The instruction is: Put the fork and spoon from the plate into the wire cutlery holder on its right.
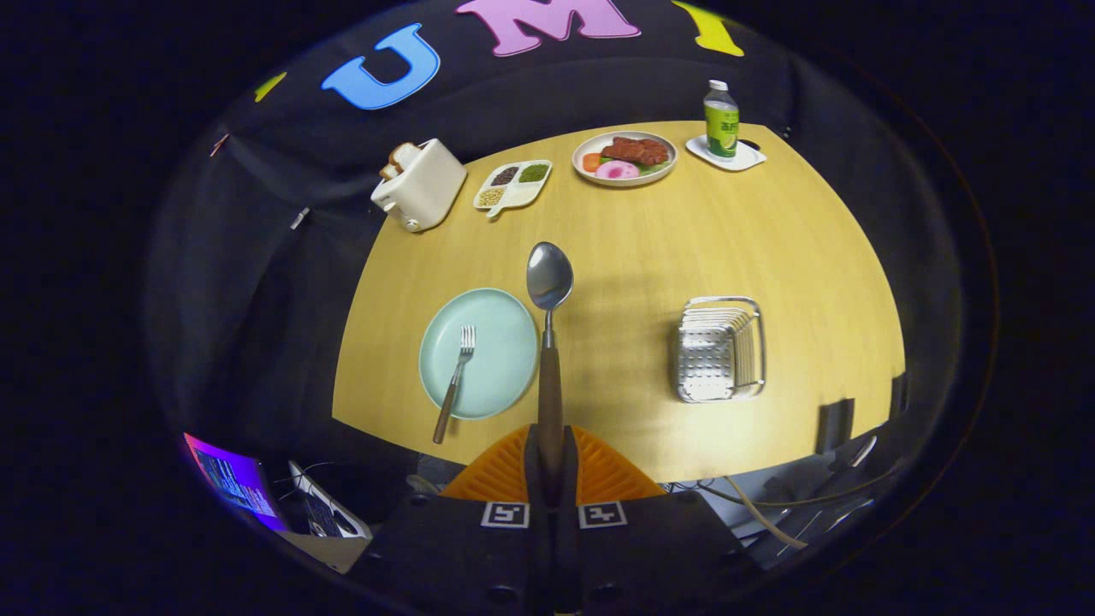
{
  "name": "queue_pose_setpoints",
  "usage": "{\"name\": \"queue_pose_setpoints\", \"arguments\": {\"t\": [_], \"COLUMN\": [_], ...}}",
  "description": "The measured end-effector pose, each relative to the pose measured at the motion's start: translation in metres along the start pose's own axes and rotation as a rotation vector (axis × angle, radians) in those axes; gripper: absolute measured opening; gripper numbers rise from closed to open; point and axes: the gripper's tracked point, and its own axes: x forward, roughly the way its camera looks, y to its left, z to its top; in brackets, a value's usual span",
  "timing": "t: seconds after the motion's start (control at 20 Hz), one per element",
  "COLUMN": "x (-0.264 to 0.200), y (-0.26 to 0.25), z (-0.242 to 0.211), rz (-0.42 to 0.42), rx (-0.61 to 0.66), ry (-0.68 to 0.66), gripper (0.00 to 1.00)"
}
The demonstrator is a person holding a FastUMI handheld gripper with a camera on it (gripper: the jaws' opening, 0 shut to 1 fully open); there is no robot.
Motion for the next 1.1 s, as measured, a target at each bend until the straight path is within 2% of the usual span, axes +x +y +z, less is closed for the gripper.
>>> {"name": "queue_pose_setpoints", "arguments": {"t": [0.2, 0.3, 0.4, 0.55, 0.8, 1.0, 1.1], "x": [-0.033, -0.034, -0.028, -0.013, 0.007, 0.022, 0.027], "y": [-0.066, -0.086, -0.098, -0.112, -0.113, -0.123, -0.122], "z": [-0.019, -0.029, -0.036, -0.035, -0.029, -0.014, -0.008], "rz": [-0.083, -0.092, -0.085, -0.091, -0.087, -0.121, -0.120], "rx": [0.016, 0.032, 0.052, 0.019, 0.034, 0.056, 0.067], "ry": [0.117, 0.196, 0.283, 0.384, 0.586, 0.604, 0.601], "gripper": [0.06, 0.06, 0.06, 0.06, 0.06, 0.07, 0.12]}}
